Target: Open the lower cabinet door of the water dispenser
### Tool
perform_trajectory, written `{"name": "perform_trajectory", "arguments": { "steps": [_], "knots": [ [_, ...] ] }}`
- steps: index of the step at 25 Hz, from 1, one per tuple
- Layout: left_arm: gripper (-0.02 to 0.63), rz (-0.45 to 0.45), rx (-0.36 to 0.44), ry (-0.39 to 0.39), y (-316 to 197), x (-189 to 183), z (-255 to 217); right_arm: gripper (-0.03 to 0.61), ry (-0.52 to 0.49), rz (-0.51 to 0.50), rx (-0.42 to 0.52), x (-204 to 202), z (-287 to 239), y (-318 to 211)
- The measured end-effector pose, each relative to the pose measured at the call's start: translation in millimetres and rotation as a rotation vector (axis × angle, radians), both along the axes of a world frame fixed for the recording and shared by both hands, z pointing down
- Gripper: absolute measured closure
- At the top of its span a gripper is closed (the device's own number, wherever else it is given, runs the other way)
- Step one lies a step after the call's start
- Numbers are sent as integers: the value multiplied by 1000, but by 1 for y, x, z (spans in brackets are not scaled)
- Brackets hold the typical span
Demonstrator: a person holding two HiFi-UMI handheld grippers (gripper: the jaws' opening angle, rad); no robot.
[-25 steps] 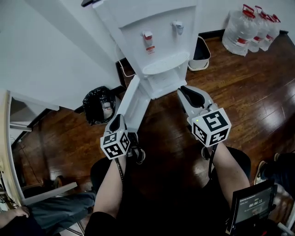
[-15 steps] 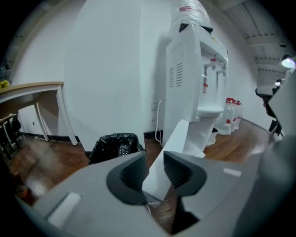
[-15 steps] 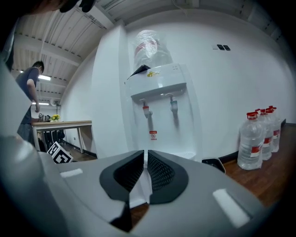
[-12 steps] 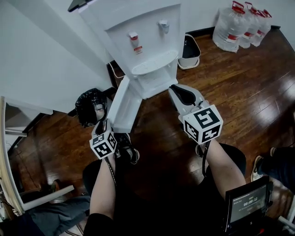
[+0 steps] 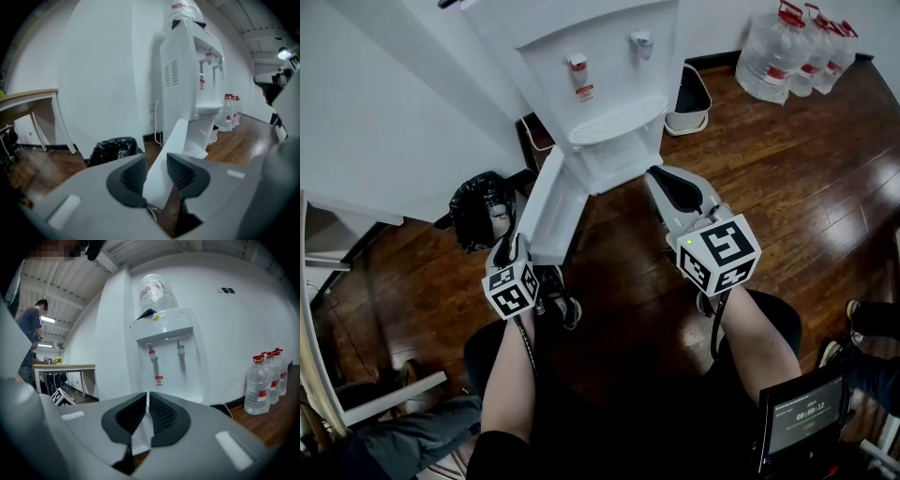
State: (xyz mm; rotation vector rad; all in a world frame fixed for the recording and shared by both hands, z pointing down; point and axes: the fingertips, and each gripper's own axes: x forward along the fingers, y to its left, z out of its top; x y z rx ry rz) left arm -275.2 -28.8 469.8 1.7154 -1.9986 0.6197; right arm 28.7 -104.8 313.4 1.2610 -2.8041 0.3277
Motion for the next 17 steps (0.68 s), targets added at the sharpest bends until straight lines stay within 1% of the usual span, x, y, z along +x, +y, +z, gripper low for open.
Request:
{"name": "perform_trajectory", "arguments": {
  "steps": [3,6,11,12,17],
  "knots": [
    [466,40,56,45,-5,21,-20,557,3,9,-1,2,1,1],
    [466,107,126,93,-16,55,-44,557,17,7,-8,1,5,2],
    [466,253,196,64,-29,102,-66,557,47,-7,-11,-7,12,5],
    [466,272,208,75,-30,109,-70,557,50,-10,-11,-9,13,5],
    [466,361,290,182,-41,146,-100,557,57,-23,-2,-19,15,1]
  ]
}}
